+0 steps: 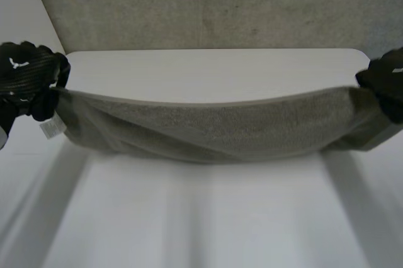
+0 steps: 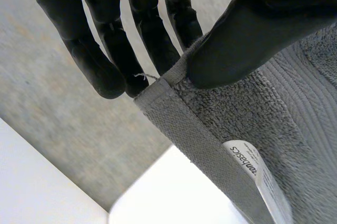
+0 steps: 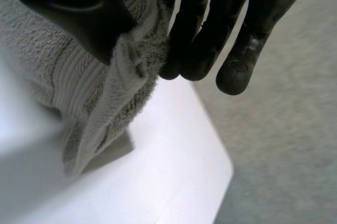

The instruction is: Fold the towel.

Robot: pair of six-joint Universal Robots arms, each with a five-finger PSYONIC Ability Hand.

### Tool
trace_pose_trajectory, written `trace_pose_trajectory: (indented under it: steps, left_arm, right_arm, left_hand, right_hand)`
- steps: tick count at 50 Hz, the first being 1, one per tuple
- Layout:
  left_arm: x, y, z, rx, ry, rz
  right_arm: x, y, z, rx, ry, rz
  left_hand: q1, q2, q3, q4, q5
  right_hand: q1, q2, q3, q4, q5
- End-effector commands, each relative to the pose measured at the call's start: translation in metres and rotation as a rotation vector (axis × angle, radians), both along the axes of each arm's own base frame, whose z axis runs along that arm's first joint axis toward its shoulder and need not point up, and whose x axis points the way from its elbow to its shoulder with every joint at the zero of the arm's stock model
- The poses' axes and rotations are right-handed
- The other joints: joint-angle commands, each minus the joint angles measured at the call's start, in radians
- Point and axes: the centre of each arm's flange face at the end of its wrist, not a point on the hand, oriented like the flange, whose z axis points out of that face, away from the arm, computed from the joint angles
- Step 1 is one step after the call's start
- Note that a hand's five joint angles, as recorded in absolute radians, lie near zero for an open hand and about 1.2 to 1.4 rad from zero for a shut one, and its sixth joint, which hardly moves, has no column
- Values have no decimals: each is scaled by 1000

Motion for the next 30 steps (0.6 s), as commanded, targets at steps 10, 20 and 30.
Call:
trace_pose_trajectory:
  steps: [10, 20, 30]
  left_arm:
    - [-26, -54, -80, 266, -21, -68]
    - [-45, -112, -127, 305, -66, 33]
    - [-58, -131, -159, 288, -165, 51]
  right_arm:
    - [-1, -53, -66, 237, 115, 53]
    - [9, -112, -115, 231, 50, 5]
    - [26, -138, -141, 95, 70, -6]
  left_hand:
    - [-43, -125, -154, -126, -267]
    - [-43, -125, -154, -126, -267]
    - [-43, -125, -154, -126, -267]
  right_hand:
    - [61, 45, 48, 54, 47]
    - [61, 45, 48, 54, 47]
    - [61, 45, 48, 54, 47]
